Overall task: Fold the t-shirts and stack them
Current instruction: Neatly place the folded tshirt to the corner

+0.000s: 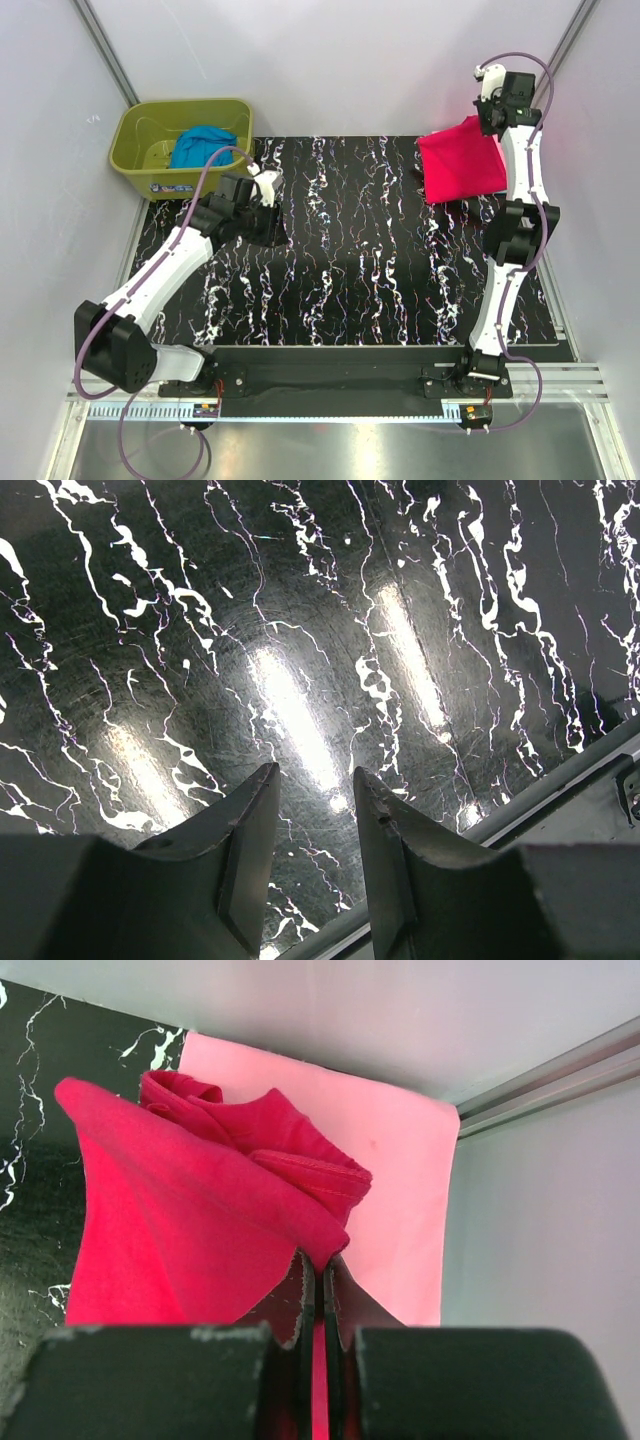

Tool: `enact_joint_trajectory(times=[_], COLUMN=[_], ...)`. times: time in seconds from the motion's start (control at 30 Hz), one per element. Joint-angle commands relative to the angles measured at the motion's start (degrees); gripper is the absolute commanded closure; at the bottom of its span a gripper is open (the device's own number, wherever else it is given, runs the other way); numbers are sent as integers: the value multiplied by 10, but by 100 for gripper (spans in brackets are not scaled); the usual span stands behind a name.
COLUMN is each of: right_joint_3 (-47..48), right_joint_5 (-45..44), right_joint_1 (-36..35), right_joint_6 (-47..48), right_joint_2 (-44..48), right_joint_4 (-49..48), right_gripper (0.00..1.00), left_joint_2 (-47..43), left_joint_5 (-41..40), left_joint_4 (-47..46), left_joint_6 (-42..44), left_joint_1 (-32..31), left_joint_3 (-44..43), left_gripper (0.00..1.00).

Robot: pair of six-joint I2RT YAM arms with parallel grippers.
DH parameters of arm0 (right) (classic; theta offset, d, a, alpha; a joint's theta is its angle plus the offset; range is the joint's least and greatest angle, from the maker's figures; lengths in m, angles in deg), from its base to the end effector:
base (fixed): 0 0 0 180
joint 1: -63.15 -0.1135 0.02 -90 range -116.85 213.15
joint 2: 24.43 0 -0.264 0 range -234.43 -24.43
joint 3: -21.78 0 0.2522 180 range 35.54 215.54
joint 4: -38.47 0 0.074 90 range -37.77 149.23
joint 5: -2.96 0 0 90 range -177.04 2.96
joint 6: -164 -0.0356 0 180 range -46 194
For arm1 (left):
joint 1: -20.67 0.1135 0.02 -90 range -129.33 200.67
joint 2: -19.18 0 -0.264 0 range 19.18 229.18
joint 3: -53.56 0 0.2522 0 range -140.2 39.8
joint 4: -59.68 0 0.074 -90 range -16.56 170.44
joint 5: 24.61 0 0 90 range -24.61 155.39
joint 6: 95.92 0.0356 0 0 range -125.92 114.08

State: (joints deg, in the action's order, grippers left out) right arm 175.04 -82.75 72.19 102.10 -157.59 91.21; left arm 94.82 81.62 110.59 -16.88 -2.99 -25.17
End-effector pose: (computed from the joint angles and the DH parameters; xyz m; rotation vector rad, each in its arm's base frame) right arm 0.5235 -0.0806 0.3337 -0.4000 2.1161 -0.2986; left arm 0.2516 -0.1211 0.3027 0.4050 2.4208 -0.6149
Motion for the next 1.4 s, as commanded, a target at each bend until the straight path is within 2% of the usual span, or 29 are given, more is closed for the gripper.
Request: enact_joint_trajectory(times=[0.0,0.23,0.43,0.83,1.1,1.37], right_joint_3=[43,37,-38,-41,-1,134], right_joint_5=[32,33,28,16,37,81], right_joint_1=[5,5,5,16,35,46], right_joint_6=[8,13,6,16,20,30], right_joint_2=[9,47,124,145,96,-13], right_joint_4=[-17,0,-6,-14,-23,-29], right_gripper=[100,100,100,100,100,100], left_joint_2=[7,10,2,-10,-3,12], left_joint_5=[2,9,13,25,26,11], left_joint_4=[-20,-19,-20,-21,-20,-16], left_joint_6=[2,1,0,1,1,3], left_joint_1=[2,2,2,1,2,1], left_joint_3=[-2,-2,-1,-1,-2,-2], left_gripper=[59,59,59,58,58,58])
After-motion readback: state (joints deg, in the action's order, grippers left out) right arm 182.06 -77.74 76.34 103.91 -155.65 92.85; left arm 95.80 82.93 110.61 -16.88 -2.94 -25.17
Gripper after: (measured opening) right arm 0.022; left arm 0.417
